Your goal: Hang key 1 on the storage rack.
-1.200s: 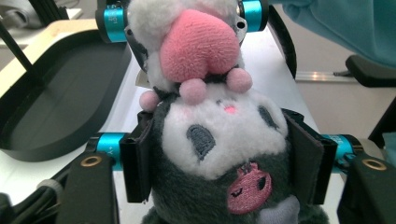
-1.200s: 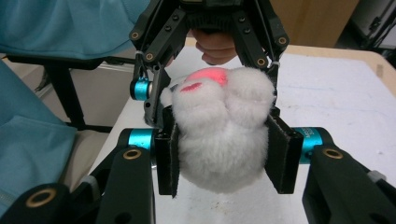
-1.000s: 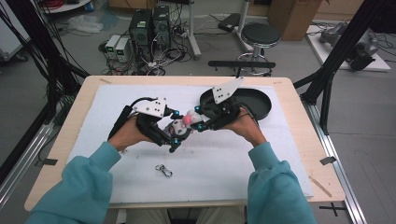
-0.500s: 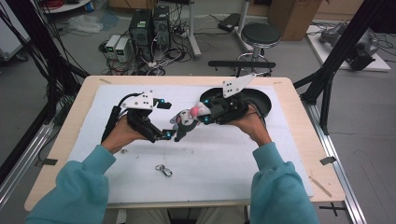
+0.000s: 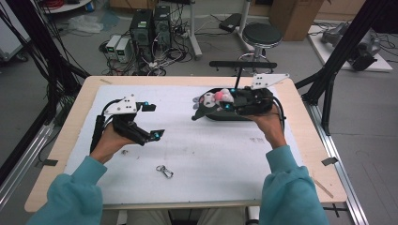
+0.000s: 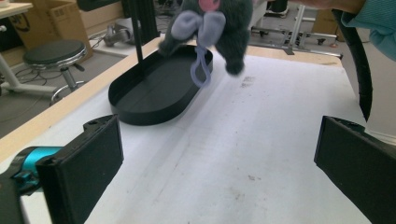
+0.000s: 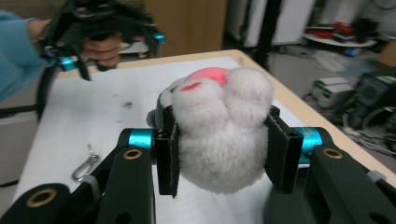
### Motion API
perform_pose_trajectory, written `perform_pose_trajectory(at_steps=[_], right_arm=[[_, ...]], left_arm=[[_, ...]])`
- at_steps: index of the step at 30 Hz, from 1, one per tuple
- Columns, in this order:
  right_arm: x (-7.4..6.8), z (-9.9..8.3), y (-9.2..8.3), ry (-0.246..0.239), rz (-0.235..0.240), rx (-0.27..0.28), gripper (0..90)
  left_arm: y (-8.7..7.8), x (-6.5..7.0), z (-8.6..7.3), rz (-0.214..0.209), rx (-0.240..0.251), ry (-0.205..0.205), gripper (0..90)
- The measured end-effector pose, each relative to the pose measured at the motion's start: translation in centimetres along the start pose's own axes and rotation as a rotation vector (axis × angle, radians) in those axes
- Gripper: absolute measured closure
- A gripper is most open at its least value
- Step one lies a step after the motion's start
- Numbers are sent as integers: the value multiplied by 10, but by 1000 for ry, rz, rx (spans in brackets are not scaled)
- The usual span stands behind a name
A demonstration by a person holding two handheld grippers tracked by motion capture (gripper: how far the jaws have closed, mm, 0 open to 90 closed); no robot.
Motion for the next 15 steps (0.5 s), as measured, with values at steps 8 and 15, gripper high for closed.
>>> perform_pose_trajectory(at_steps=[8, 15], right_arm=[[12, -8, -30, 61, -146, 51, 548], [19, -10, -46, 82, -242, 84, 548]], left_arm=[[-18, -6, -9, 54, 23, -30, 17], [-30, -8, -15, 88, 40, -39, 17]])
Point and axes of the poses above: each handheld gripper's, and its own axes: y roughly forward along the jaws, z roughly out of its top, x roughly to its right, the point moved 6 cm from there along y, roughly forward along the jaws, and after that the axes turned 8 degrees about z, right-handed, at the moved point
